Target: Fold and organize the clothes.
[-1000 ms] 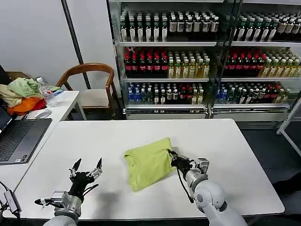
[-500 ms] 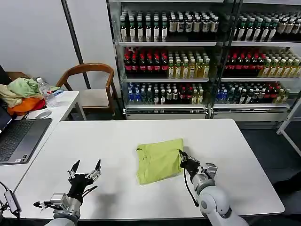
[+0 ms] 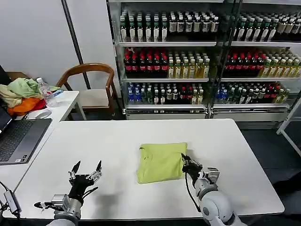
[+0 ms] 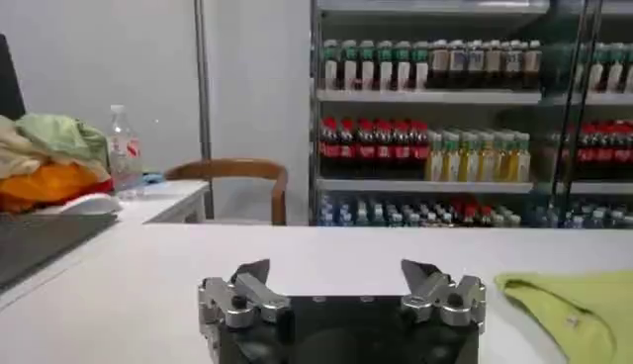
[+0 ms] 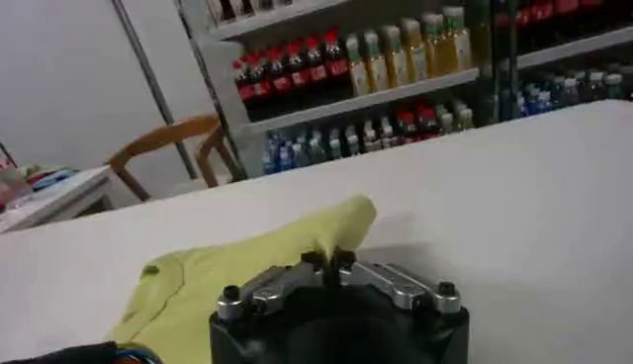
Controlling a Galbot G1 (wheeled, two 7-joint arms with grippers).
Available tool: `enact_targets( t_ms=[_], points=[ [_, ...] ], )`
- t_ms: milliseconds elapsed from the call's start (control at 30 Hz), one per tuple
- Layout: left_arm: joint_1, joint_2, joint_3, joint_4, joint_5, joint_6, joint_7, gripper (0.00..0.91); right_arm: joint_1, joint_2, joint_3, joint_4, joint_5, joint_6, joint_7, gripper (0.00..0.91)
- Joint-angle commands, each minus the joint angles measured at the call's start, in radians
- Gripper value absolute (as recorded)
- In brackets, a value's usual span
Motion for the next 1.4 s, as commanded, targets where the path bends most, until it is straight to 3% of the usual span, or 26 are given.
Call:
enact_targets(
  t_ms=[33,200,367,467,667,900,1033,1233,1400],
  points=[
    [-0.006,0.0,0.001,-0.003,0.01,0.015,-0.008,0.907,-0.016,-0.035,0.025,-0.003,-0.169,0.014,-0.089,0.907],
    [-0.011,0.0,0.009,-0.001,0.021,0.018,-0.009,0.907,-0.013,-0.074,0.082,0.024,-0.261,0.039,-0.126,0.907],
    [-0.037,0.008,0.018,0.005,0.026,-0.001,0.005,0.907,0.019,-0.093,0.092,0.055,-0.324,0.065,-0.123,0.907],
    [-0.065,0.028,0.018,0.021,0.048,-0.024,0.019,0.907,0.046,-0.087,0.092,0.02,-0.395,0.095,-0.148,0.907],
    [-0.15,0.06,0.035,0.101,0.127,-0.065,0.032,0.907,0.032,-0.101,0.169,-0.045,-0.447,0.156,-0.2,0.907],
    [-0.208,0.063,0.056,0.164,0.175,-0.193,0.086,0.907,0.057,-0.099,0.221,-0.143,-0.417,0.283,-0.249,0.907],
    [-0.226,0.062,0.051,0.174,0.186,-0.242,0.089,0.907,0.063,-0.085,0.226,-0.186,-0.457,0.357,-0.278,0.907],
    [-0.232,0.07,0.053,0.17,0.259,-0.262,0.095,0.907,0.068,-0.082,0.237,-0.223,-0.488,0.391,-0.321,0.907],
    [-0.245,0.067,0.07,0.177,0.263,-0.262,0.132,0.907,0.069,-0.089,0.249,-0.253,-0.487,0.401,-0.324,0.907]
  ],
)
